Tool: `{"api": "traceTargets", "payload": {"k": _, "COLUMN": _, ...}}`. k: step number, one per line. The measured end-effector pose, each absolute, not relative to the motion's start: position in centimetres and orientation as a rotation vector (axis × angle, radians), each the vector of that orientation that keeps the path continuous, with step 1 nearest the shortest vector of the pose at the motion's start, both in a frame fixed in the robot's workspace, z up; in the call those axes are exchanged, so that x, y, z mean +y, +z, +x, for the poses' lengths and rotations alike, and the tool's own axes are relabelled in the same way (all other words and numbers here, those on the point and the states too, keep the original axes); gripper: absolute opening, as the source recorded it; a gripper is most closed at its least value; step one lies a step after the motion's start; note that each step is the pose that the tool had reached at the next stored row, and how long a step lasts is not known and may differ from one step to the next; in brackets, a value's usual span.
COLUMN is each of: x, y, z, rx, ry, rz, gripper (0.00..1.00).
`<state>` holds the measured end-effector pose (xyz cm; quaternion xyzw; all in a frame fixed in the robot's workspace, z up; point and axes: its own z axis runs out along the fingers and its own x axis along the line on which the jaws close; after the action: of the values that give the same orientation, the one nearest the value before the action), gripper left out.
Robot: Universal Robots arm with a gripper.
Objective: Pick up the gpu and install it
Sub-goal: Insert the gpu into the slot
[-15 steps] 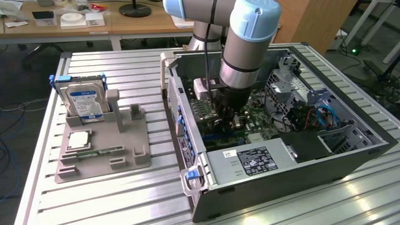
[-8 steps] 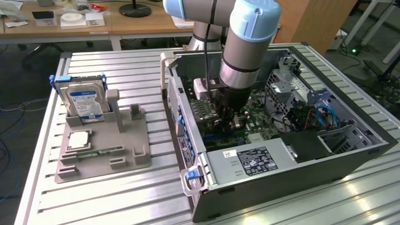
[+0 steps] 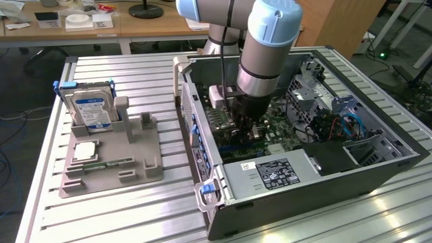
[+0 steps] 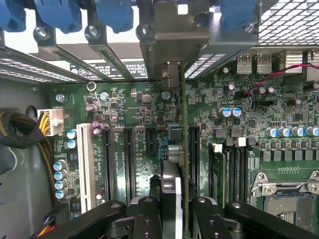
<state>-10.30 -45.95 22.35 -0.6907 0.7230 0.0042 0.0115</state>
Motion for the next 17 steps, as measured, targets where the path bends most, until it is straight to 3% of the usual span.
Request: {"api": "traceTargets", "payload": {"k": 17, "x": -45.95, "y": 22.29, "z": -10.3, "rx": 2.255, "ry": 0.013, "rz": -2.154, "gripper": 0.28}}
